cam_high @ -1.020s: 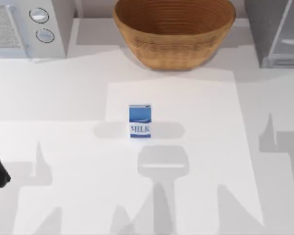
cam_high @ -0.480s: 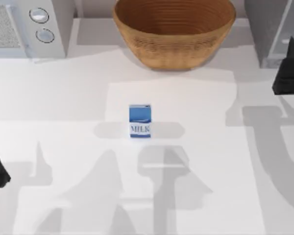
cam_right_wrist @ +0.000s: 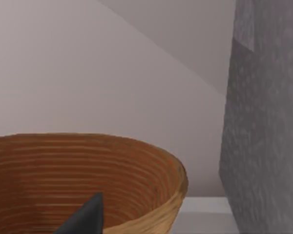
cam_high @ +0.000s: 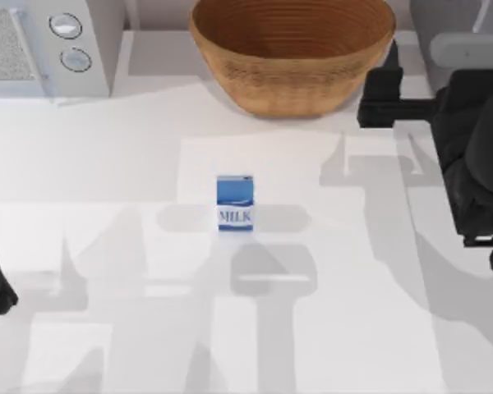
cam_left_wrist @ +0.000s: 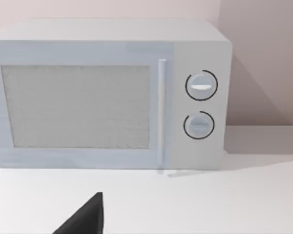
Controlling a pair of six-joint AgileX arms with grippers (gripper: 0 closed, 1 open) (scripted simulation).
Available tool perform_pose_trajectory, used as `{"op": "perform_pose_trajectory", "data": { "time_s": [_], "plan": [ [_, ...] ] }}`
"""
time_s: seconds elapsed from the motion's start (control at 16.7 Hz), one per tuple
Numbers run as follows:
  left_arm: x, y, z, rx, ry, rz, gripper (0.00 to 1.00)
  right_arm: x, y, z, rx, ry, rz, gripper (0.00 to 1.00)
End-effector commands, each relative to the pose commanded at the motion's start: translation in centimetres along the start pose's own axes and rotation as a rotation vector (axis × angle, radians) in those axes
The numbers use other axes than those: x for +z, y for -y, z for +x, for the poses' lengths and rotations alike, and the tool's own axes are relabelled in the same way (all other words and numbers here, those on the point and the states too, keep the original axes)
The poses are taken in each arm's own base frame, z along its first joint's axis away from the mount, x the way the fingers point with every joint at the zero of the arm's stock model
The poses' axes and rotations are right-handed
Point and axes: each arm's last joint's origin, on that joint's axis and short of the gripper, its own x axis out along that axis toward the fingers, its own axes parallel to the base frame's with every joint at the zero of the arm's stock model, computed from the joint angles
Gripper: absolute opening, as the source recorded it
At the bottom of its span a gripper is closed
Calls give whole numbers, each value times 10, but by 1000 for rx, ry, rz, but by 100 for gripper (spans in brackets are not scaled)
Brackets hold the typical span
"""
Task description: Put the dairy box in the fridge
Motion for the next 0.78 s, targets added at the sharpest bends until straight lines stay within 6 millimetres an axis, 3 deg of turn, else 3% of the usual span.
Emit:
{"op": "perform_pose_trajectory", "data": {
  "time_s": [0.48,0.78],
  "plan": [
    [0,0,0,0,0,0,100,-54,-93,16,25,21,17,100],
    [0,0,0,0,0,0,100,-111,-144,7,21,15,19,100]
  ]
}}
